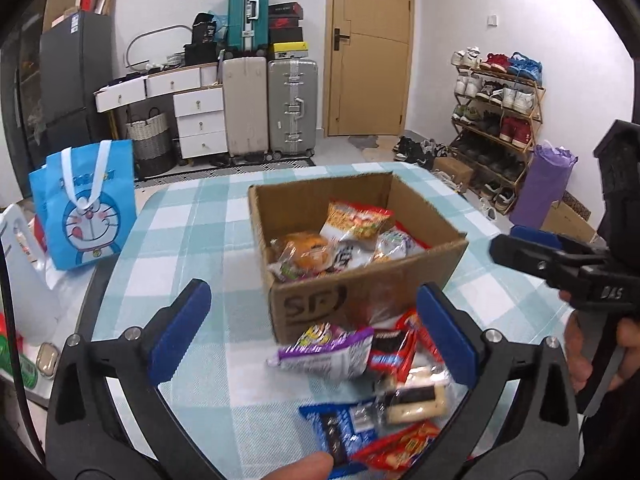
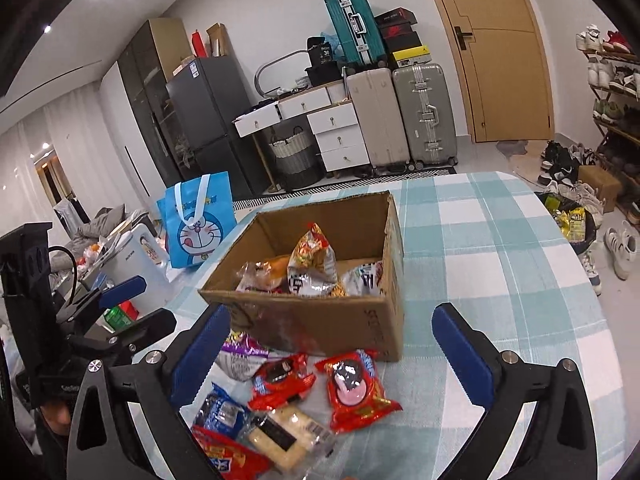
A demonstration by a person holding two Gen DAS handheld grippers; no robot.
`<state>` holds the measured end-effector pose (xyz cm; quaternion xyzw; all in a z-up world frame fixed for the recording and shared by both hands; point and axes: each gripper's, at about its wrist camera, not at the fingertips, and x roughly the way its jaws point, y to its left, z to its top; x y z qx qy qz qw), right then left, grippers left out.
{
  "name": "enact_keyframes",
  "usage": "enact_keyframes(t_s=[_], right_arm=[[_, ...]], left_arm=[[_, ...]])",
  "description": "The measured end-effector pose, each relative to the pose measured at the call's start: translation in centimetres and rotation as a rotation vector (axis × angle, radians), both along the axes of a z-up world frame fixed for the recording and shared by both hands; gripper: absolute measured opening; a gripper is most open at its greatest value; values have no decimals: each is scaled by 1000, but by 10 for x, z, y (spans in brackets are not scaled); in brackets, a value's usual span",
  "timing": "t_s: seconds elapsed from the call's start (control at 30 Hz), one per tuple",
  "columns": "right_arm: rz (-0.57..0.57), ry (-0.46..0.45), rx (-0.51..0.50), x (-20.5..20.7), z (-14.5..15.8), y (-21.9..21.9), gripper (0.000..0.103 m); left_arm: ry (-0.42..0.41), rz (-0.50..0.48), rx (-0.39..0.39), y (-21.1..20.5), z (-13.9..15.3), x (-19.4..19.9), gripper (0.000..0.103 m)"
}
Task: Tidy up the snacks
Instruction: 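Lower both packets into the box and open both grippers, then move both open grippers back over the remaining snacks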
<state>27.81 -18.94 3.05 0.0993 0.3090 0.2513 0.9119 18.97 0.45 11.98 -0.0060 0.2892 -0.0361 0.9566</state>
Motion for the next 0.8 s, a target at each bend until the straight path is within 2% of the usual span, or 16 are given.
enact_keyframes(t_s=[0.23, 0.4, 0.5, 0.8], right_arm=[[25, 11, -37, -21, -15, 1, 102], [26, 43, -100, -20, -33, 7, 102], [20, 56, -96, -18, -38, 7, 102], [15, 83, -119, -13, -43, 7, 102]], left_arm=[[38, 26, -20, 16, -22, -23, 102], [67, 45, -5, 21, -43, -24, 102], [106, 50, -3, 26, -56, -20, 102], [129, 59, -26, 25, -61, -12, 102]])
